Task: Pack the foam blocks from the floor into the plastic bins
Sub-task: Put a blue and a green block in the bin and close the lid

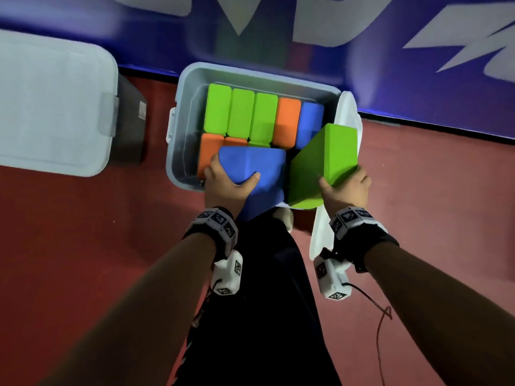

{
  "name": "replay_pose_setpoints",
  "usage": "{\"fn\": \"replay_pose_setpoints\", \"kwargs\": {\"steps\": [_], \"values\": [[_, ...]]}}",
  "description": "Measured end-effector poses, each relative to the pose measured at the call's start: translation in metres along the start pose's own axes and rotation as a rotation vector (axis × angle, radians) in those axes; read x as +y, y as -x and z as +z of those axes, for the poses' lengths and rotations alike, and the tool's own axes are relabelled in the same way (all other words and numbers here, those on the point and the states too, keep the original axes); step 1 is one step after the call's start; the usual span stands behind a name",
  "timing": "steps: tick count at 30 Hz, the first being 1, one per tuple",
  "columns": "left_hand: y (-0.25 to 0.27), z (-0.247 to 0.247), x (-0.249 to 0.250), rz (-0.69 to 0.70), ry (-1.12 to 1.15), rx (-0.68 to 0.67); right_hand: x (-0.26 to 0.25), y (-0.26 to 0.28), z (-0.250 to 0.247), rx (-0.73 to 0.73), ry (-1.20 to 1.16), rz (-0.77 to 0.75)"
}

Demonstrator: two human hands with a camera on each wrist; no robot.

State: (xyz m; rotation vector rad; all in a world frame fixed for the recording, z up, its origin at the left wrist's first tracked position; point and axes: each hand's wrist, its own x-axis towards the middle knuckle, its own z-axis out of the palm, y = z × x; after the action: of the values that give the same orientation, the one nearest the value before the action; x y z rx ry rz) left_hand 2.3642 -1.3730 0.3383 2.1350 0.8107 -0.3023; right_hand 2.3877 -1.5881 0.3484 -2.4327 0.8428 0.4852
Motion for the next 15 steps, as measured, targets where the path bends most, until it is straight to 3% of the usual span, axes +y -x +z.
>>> {"fn": "replay_pose_setpoints", "kwargs": {"steps": [8,15], "values": [[-0.046,0.057,0.028,0.006,-0.258,-0.109,-0.006,-0.027,0.028,0.093,-0.022,-0.037],[-0.064,0.067,0.03,-0.001,-0.35,-0.272,-0.015,-0.024,0.055,0.304,-0.103,-0.11]]}}
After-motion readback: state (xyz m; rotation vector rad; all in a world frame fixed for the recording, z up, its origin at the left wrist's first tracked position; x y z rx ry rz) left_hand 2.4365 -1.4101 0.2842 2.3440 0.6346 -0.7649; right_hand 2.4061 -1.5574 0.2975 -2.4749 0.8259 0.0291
